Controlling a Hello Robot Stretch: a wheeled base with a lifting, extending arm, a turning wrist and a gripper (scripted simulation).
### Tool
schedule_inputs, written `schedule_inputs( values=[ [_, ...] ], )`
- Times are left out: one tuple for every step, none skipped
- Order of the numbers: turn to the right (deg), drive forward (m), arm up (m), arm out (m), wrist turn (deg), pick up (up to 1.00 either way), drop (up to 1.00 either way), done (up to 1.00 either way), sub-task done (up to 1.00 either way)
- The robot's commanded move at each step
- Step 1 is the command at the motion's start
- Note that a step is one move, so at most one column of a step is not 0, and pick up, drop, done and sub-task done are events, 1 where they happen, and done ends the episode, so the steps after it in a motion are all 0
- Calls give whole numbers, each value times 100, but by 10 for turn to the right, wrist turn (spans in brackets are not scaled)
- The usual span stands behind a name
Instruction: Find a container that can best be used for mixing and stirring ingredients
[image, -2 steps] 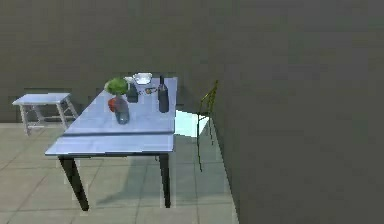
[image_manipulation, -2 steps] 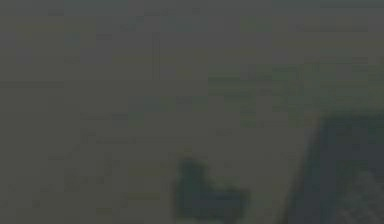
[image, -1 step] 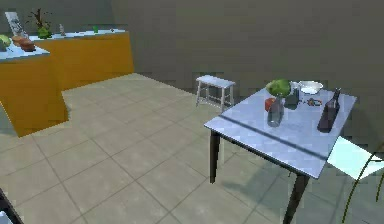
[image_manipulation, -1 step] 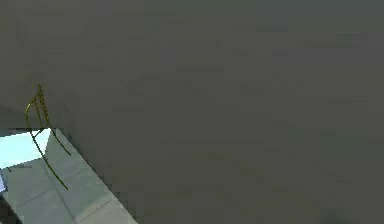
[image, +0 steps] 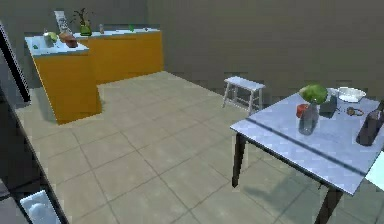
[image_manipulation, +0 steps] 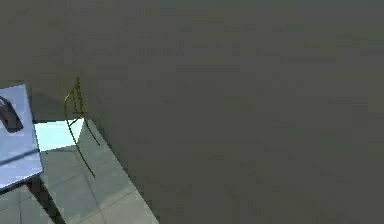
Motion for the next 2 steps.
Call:
schedule_inputs(
  values=[
    [-30, 0, 0, 0, 0, 0, 0, 0, 0],
    [0, 100, 0, 0, 0, 0, 0, 0, 0]
  ],
)
